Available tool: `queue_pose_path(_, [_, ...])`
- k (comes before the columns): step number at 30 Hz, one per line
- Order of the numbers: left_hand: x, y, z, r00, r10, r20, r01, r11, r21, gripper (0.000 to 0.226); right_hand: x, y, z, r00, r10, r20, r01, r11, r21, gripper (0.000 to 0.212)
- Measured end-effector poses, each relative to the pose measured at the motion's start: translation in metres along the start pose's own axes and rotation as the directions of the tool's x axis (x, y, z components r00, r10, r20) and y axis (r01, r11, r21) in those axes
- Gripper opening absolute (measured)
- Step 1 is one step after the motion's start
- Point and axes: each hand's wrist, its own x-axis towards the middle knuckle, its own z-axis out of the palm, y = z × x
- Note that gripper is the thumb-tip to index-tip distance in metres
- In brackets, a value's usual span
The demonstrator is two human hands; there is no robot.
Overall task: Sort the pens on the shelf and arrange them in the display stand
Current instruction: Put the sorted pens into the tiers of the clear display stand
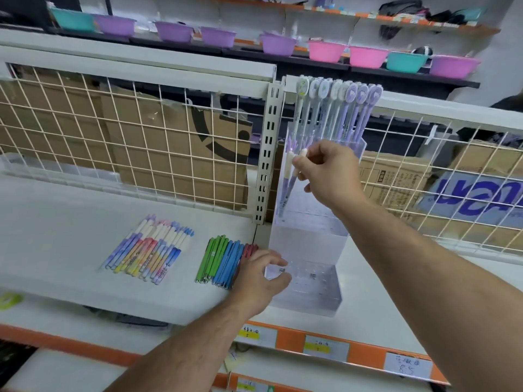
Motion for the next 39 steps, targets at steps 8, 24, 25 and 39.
queue_pose_path(8, [0.001,-0.002,0.002,1.000,0.012,-0.013,-0.012,1.000,-0.017,0.016,-0.003,0.012,0.012,0.999,-0.006,0.038,0.007,0.999,-0.044,0.018])
queue_pose_path(24, [0.000,-0.004,0.003,1.000,0.016,-0.025,-0.017,0.999,-0.037,0.016,-0.012,0.023,0.022,0.999,-0.004,0.054,0.008,0.997,-0.074,0.014])
queue_pose_path(25, [0.001,-0.004,0.004,0.999,0.022,-0.028,-0.023,0.999,-0.040,0.017,-0.013,0.024,0.024,0.999,-0.009,0.050,0.013,0.996,-0.086,0.016])
queue_pose_path(39, [0.000,-0.004,0.004,0.999,0.029,-0.029,-0.030,0.999,-0.045,0.019,-0.016,0.032,0.031,1.000,0.013,0.005,-0.013,0.989,-0.148,0.022])
